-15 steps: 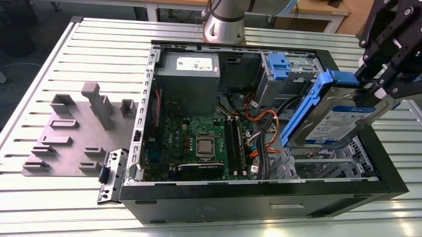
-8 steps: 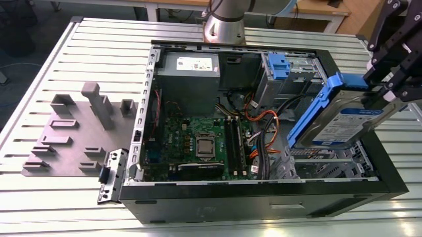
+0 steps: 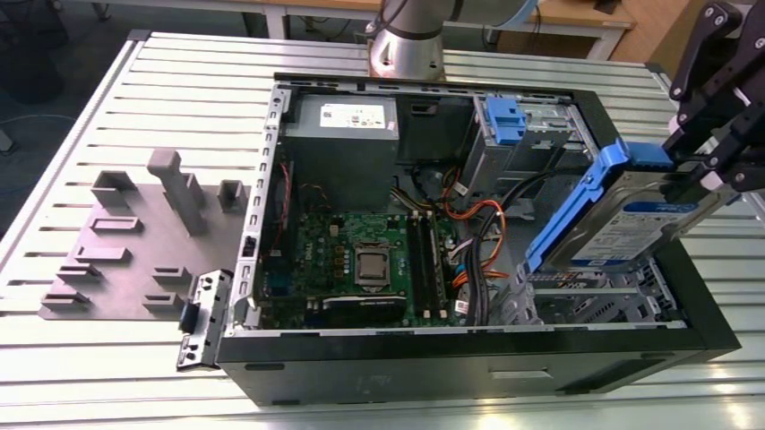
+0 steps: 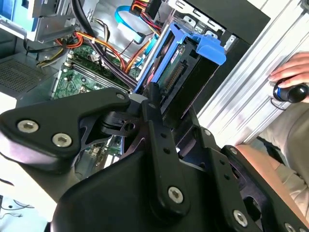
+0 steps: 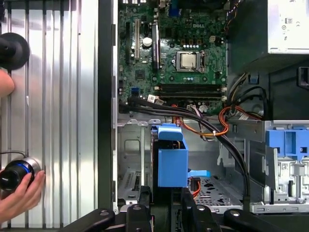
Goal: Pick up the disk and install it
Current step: 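Insert the disk into the insertion slot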
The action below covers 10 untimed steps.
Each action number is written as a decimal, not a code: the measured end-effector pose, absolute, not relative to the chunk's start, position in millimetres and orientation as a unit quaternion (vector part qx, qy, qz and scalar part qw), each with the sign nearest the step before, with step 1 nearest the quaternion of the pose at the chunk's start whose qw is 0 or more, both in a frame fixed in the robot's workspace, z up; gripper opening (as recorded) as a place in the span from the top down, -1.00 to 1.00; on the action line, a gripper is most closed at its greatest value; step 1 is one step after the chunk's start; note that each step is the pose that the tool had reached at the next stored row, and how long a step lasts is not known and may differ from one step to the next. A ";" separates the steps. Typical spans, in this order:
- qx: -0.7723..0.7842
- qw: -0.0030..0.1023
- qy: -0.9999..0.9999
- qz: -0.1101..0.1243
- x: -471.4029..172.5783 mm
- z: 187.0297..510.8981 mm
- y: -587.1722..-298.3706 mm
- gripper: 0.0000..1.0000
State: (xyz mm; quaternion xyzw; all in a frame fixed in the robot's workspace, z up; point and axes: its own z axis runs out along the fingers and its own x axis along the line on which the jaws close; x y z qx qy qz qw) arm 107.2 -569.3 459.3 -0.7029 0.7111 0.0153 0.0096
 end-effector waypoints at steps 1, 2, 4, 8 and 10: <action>-0.704 0.010 0.710 0.015 107.7 458.7 -569.3 0.30; -0.706 0.009 0.708 0.015 108.0 458.2 -569.4 0.30; -0.706 0.009 0.708 0.015 108.1 457.6 -569.8 0.30; -0.706 0.009 0.708 0.015 108.4 457.0 -572.2 0.30; -0.706 0.009 0.708 0.015 108.5 456.3 -572.6 0.30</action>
